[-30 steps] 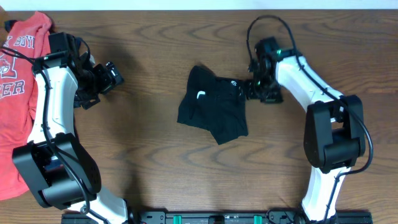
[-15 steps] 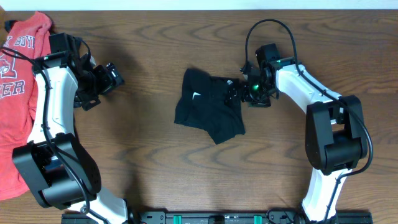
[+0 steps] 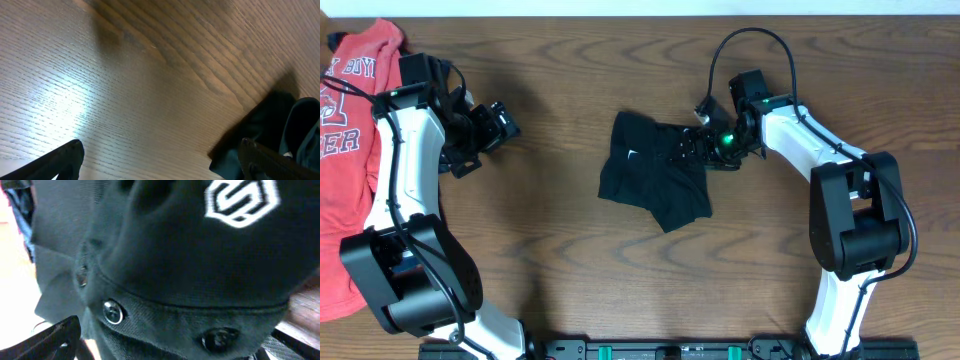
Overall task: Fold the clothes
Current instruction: 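Lower the right gripper onto the black bundle and grasp its right side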
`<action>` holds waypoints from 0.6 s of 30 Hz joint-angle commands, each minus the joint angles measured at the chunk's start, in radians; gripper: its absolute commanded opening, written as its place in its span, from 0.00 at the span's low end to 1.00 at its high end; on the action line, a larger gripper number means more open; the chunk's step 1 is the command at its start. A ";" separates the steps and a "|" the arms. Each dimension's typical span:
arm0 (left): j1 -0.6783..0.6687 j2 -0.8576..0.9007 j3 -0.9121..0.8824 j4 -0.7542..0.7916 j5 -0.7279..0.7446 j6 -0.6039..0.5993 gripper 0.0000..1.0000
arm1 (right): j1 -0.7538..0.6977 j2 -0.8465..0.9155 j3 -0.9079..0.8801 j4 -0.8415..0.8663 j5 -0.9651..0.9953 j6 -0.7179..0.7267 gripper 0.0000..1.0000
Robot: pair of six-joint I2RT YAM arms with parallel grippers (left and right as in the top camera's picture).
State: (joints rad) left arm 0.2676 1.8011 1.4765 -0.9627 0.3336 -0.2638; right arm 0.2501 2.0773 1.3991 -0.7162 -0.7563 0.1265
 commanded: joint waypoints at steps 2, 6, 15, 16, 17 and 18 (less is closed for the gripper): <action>0.001 0.010 -0.001 -0.005 -0.006 0.008 0.99 | 0.000 0.019 -0.006 -0.002 -0.050 -0.021 0.99; 0.001 0.010 -0.001 -0.008 -0.006 0.008 0.99 | -0.002 0.019 -0.006 -0.035 0.102 0.065 0.99; 0.001 0.010 -0.001 -0.016 -0.014 0.009 0.99 | -0.003 0.019 -0.031 -0.043 0.261 0.134 0.99; 0.002 0.010 -0.001 -0.016 -0.014 0.009 0.99 | -0.001 0.019 -0.039 -0.024 0.247 0.122 0.99; 0.002 0.010 -0.001 -0.016 -0.014 0.013 0.99 | 0.002 0.019 -0.048 -0.002 0.231 0.122 0.99; 0.002 0.010 -0.001 -0.016 -0.013 0.017 0.99 | 0.006 0.019 -0.060 0.023 0.218 0.123 0.99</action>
State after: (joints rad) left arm 0.2676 1.8011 1.4765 -0.9726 0.3328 -0.2615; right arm 0.2501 2.0766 1.3884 -0.7288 -0.5861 0.2531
